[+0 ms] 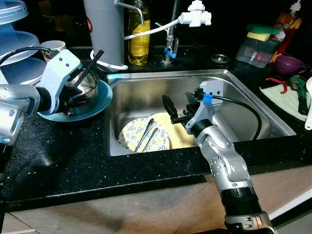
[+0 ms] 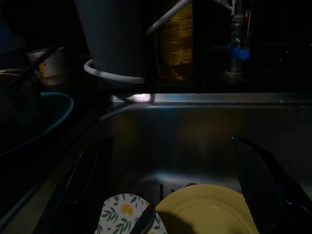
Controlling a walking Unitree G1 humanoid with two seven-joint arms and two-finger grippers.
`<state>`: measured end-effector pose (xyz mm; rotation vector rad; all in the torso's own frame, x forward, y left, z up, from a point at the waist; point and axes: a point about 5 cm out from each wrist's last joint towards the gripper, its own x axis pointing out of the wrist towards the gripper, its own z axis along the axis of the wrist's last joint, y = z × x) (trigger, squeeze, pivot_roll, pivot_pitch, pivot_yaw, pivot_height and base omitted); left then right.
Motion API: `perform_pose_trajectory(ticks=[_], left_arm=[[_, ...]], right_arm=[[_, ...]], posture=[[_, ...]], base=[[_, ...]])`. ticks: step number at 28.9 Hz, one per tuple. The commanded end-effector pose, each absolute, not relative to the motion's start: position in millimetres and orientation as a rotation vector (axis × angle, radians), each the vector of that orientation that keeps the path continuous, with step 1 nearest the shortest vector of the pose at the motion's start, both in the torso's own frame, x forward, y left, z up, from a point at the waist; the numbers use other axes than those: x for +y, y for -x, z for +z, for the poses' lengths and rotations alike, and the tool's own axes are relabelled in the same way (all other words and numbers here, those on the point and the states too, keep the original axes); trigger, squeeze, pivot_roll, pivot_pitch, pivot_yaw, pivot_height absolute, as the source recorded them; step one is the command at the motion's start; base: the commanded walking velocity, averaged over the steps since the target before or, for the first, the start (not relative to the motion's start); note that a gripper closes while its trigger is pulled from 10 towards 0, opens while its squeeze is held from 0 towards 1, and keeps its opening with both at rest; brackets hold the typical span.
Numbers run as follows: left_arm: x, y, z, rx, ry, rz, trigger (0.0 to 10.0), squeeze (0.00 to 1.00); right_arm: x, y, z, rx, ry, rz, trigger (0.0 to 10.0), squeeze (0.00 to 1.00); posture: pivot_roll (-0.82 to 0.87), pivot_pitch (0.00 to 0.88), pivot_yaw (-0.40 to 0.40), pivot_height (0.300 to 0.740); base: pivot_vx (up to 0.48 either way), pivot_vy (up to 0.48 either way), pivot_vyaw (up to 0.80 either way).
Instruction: Kitchen organization
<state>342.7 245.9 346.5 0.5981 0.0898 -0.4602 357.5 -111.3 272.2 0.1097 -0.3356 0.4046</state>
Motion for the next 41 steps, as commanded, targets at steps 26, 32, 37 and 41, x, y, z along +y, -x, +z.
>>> perform_pose_trajectory(ticks=[26,32,37,41], left_arm=[[243.1,-325.6,378.1,0.006,-0.598,-0.653,0.0,0.0],[240.6,-300.5,387.1,-0.019,-0.647,-0.855,0.0,0.0],[248.8,-290.0,382.2,0.023,-0.702,-0.888,0.0,0.0],[252.1,-273.6,374.2,0.081,-0.735,-0.989,0.0,0.0]], right_arm=[[-115.7,-358.2,273.4,-0.336,-0.132,0.393,10.0,0.0],[-115.1,-358.1,274.2,-0.339,-0.138,0.397,10.0,0.0],[-114.6,-357.8,274.1,-0.34,-0.141,0.399,10.0,0.0],[-114.7,-357.3,273.3,-0.339,-0.144,0.4,10.0,0.0]], posture=[[0.05,0.202,-0.041,0.74],[0.05,0.202,-0.041,0.74],[0.05,0.193,-0.041,0.74],[0.05,0.19,-0.043,0.74]], base=[[0.0,0.0,0.0],[0.0,0.0,0.0],[0.0,0.0,0.0],[0.0,0.0,0.0]])
